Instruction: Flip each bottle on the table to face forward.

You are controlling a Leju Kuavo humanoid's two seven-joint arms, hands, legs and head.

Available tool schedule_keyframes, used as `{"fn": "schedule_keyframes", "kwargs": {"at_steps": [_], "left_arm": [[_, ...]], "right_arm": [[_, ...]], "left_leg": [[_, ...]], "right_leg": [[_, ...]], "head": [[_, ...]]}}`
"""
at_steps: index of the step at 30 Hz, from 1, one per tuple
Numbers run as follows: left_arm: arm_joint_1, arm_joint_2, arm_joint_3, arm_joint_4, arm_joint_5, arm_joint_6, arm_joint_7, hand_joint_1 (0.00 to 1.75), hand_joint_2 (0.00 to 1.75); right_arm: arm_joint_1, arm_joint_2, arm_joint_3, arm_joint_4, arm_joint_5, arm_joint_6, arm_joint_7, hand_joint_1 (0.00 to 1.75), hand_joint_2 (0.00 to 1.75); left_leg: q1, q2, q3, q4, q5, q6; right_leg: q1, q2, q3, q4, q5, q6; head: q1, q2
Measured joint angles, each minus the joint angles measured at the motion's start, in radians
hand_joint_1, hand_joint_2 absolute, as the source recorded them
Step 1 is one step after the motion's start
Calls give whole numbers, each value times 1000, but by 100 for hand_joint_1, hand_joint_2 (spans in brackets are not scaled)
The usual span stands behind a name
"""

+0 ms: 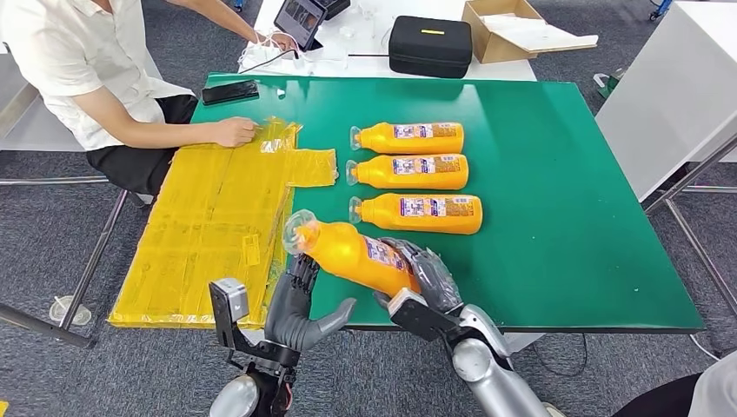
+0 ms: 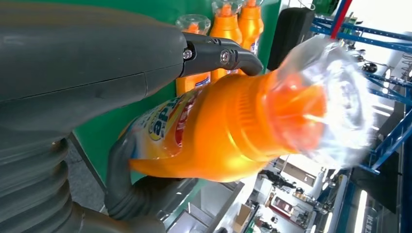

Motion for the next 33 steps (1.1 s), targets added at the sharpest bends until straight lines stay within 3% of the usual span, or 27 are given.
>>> {"fn": "schedule_keyframes", "kwargs": {"at_steps": [18, 31, 32, 33], "left_arm": [[-54, -24, 31, 39, 62, 52, -8, 0, 175], [-76, -37, 53, 41, 109, 44, -39, 0, 175], [-77, -38, 53, 41, 109, 43, -40, 3, 175], [-77, -38, 54, 41, 110, 43, -41, 47, 175]], "right_arm": [[-60, 36, 109, 18, -24, 40, 4, 175, 175], [-71, 42, 143, 35, -134, 137, -25, 175, 175], [-71, 42, 144, 36, -136, 138, -25, 175, 175], [-72, 42, 145, 37, -137, 139, -26, 175, 175]], "left_leg": [[0, 0, -1, 0, 0, 0], [0, 0, -1, 0, 0, 0], [0, 0, -1, 0, 0, 0], [0, 0, -1, 0, 0, 0]], "right_leg": [[0, 0, -1, 0, 0, 0], [0, 0, -1, 0, 0, 0], [0, 0, -1, 0, 0, 0], [0, 0, -1, 0, 0, 0]], "head": [[0, 0], [0, 0], [0, 0], [0, 0]]}}
